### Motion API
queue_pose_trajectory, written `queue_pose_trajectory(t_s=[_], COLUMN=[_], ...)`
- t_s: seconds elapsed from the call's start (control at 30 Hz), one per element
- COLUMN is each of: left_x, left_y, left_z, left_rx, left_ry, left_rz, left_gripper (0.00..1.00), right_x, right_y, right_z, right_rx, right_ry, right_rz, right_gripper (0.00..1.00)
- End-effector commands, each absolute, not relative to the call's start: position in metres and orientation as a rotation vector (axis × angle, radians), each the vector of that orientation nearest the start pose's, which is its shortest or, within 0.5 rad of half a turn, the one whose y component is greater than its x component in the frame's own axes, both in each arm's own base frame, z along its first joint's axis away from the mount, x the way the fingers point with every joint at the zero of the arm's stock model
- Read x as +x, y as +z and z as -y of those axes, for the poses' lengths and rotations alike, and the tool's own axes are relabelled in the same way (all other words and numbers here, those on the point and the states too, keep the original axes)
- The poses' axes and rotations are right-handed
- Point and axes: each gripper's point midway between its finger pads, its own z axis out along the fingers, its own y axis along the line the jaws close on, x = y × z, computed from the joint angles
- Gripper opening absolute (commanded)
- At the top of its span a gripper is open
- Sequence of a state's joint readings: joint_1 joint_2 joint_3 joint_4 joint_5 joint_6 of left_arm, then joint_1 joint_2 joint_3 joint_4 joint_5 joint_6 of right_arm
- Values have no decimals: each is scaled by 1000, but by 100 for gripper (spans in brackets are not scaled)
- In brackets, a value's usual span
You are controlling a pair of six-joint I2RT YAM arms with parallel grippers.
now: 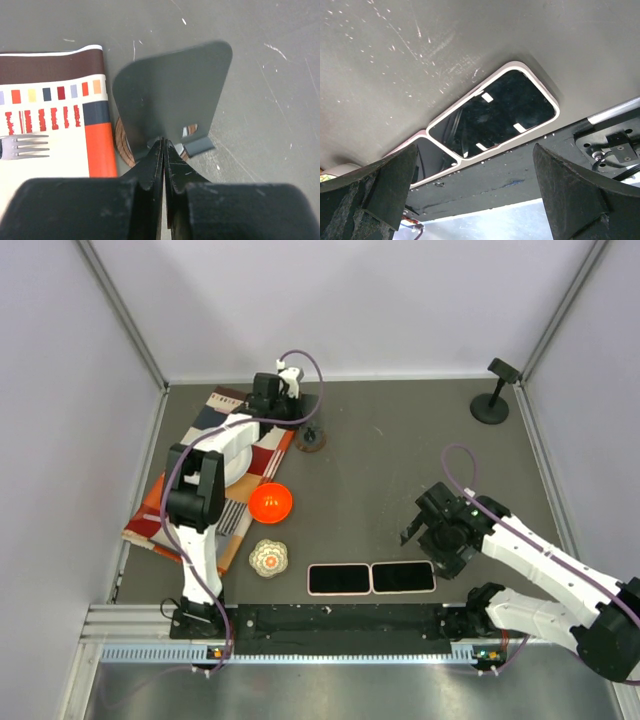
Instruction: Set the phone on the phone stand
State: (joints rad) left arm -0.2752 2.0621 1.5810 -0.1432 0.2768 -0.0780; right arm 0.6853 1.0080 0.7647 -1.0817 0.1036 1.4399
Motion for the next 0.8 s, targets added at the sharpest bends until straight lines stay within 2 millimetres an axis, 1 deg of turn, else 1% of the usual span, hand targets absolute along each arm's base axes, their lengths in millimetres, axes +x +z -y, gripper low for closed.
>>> queue_pose_trajectory(t_s=[0.0,0.03,0.07,0.1,0.13,0.17,0.2,0.23,0.27,0.3,0.33,0.47,0.5,0.57,0.63,0.77], left_x=[511,506,500,488,481,473,469,464,461,458,454,445,443,441,439,439], left_y=[149,154,173,162,162,174,178,192,197,199,210,224,222,226,227,227], left_z=[203,203,202,199,198,196,195,194,192,191,190,191,190,189,186,183], left_rx=[408,403,401,396,382,378,372,363,356,351,348,345,346,351,356,359], left_ry=[-545,-554,-559,-567,-579,-581,-583,-585,-583,-582,-587,-611,-610,-602,-583,-573], left_rz=[-2075,-2063,-2017,-2039,-2044,-1995,-1984,-1951,-1938,-1929,-1907,-1859,-1861,-1852,-1855,-1854], left_gripper=[13,16,20,24,31,34,37,44,47,48,49,53,53,54,54,56], right_x=[123,119,116,112,107,104,98,98,97,95,96,99,103,114,119,116], right_y=[88,85,83,81,78,76,73,71,71,70,70,69,69,71,72,66], right_z=[-138,-137,-136,-137,-138,-138,-140,-142,-143,-144,-145,-149,-150,-157,-161,-165], right_rx=[1091,1124,1142,1153,1214,1244,1262,1321,1346,1378,1428,1549,1561,1573,1578,1585], right_ry=[255,229,213,201,175,166,155,152,151,148,150,145,154,204,212,164], right_rz=[-2726,-2730,-2735,-2747,-2755,-2758,-2772,-2752,-2751,-2748,-2728,-2674,-2654,-2615,-2607,-2644], right_gripper=[99,99,99,99,99,99,99,99,99,99,99,99,99,99,99,99])
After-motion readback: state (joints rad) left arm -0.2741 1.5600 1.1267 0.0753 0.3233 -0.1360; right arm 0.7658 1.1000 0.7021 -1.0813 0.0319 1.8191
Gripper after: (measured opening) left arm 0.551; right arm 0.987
